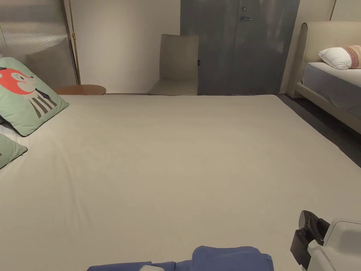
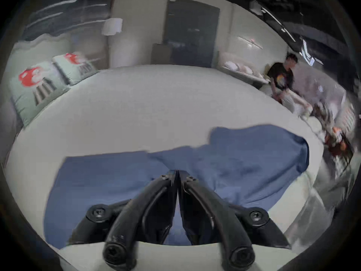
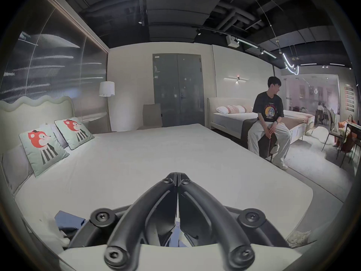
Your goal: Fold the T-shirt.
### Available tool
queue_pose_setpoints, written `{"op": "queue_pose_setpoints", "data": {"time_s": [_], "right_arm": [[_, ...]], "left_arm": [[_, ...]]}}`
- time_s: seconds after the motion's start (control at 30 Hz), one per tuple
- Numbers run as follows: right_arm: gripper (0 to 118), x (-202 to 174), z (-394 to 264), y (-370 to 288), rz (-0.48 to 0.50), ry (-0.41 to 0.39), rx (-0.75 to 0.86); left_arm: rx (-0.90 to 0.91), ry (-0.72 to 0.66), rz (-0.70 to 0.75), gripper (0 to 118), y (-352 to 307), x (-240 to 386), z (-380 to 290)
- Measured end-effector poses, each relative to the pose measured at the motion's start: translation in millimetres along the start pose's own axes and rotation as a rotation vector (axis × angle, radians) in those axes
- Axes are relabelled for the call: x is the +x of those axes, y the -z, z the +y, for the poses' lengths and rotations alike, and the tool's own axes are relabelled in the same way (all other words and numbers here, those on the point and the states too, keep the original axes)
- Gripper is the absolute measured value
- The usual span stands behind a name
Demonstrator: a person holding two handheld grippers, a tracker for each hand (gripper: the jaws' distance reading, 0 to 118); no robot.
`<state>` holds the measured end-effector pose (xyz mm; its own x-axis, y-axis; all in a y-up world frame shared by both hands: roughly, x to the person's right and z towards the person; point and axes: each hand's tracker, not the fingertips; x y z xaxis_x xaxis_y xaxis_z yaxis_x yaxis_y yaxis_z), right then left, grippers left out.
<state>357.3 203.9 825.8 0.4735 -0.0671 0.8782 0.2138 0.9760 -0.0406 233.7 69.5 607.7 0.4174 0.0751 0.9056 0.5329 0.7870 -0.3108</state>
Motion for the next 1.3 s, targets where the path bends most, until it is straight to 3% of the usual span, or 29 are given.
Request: {"op": "queue_pose_setpoints", "data": {"time_s": [0.1,0.23,0.33,0.57,0.73,0.77,0.8,0.83,0.9,1.03,1.2,1.3], "right_arm": [[1,4.6,2.8,-2.3,-0.011,-0.001,0.008],[1,7.6,4.4,-3.1,-0.022,0.004,0.012],[1,7.6,5.1,-4.1,-0.023,0.008,0.013],[1,0.1,9.9,-4.3,-0.008,-0.005,0.024],[1,-12.1,9.4,-0.7,0.016,-0.009,0.016],[1,-14.2,9.0,-0.6,0.020,-0.009,0.015],[1,-16.7,8.6,-0.5,0.026,-0.012,0.012],[1,-19.1,8.4,-0.4,0.030,-0.016,0.009],[1,-23.4,8.1,-0.7,0.036,-0.023,0.007],[1,-28.5,8.8,-1.9,0.042,-0.036,0.005],[1,-31.4,11.2,-3.9,0.041,-0.053,0.005],[1,-32.0,13.8,-5.5,0.037,-0.060,0.010]], "left_arm": [[0.037,0.033,-0.002,1,2.1,23.3,0.4],[-0.003,-0.023,-0.210,1,4.7,30.4,8.6],[0.006,-0.017,-0.199,1,-2.3,28.5,12.4],[0.194,-0.292,-0.337,1,-73.4,-74.6,41.7],[0.130,-0.476,-0.391,3,-98.6,-174.5,41.4],[0.100,-0.507,-0.394,12,-99.2,-188.7,39.1],[0.058,-0.542,-0.401,29,-98.9,-205.2,36.1],[0.030,-0.563,-0.427,62,-95.4,-215.7,30.9],[-0.028,-0.613,-0.454,109,-88.5,-233.0,20.9],[-0.058,-0.891,-0.574,111,-66.6,-252.0,-6.3],[-0.159,-1.007,-0.574,107,-27.8,-235.9,-26.9],[-0.131,-0.972,-0.524,52,-22.2,-223.0,-25.0]]}}
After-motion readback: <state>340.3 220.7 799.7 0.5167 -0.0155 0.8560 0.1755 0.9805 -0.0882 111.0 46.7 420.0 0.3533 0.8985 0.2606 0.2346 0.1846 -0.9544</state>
